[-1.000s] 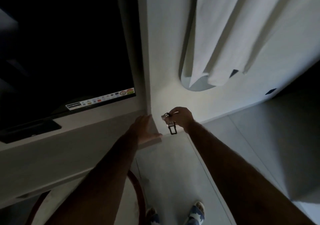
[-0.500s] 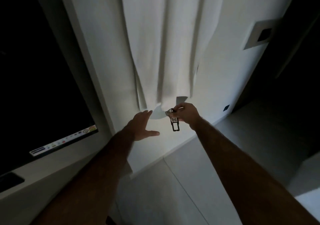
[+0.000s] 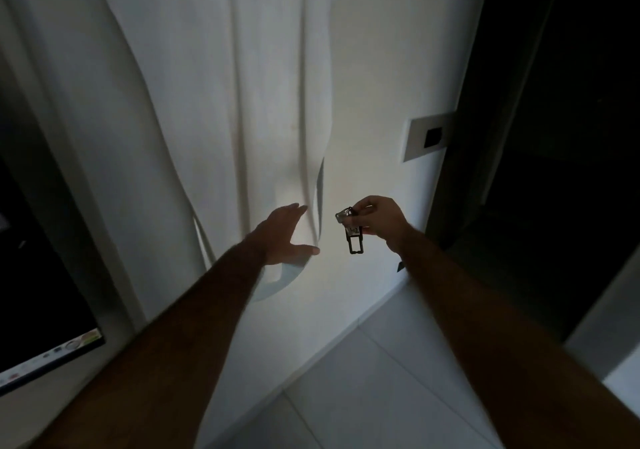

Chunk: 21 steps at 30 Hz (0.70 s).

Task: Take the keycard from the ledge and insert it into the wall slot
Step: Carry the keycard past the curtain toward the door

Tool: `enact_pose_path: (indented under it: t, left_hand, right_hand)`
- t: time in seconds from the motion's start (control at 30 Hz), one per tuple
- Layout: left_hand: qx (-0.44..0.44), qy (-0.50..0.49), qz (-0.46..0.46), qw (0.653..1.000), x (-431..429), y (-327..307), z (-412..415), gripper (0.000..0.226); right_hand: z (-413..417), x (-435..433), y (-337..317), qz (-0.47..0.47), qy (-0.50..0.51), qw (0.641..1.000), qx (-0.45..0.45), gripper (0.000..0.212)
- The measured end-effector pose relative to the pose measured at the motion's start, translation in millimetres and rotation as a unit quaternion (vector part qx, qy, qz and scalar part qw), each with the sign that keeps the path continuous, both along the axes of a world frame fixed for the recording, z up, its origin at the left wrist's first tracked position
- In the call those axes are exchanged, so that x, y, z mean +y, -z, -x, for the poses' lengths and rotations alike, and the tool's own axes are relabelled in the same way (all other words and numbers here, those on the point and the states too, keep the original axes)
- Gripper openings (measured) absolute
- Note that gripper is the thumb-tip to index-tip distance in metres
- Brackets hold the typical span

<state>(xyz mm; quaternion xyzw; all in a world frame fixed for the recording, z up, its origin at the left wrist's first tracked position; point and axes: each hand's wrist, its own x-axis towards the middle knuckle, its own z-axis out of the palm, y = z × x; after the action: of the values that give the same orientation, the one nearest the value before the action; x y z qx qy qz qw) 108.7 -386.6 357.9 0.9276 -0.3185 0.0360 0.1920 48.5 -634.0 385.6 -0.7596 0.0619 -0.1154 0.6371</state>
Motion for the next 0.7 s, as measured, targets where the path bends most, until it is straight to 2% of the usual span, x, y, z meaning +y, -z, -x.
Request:
enact_pose_path:
  t: [0.37, 0.7]
  left_hand:
    - [-0.087, 0.053, 0.064, 0.993, -115.0, -76.0, -13.8, 0.107]
    - [-0.102, 0.080, 0.068, 0.989, -187.1, -99.4, -49.5, 0.110]
  right_hand:
    - [13.5, -117.2, -69.4, 0.016, 0.042, 0.997, -0.070, 0.038]
    - [4.4, -177.3, -100.0, 0.035, 0.074, 0.991, -0.103, 0.041]
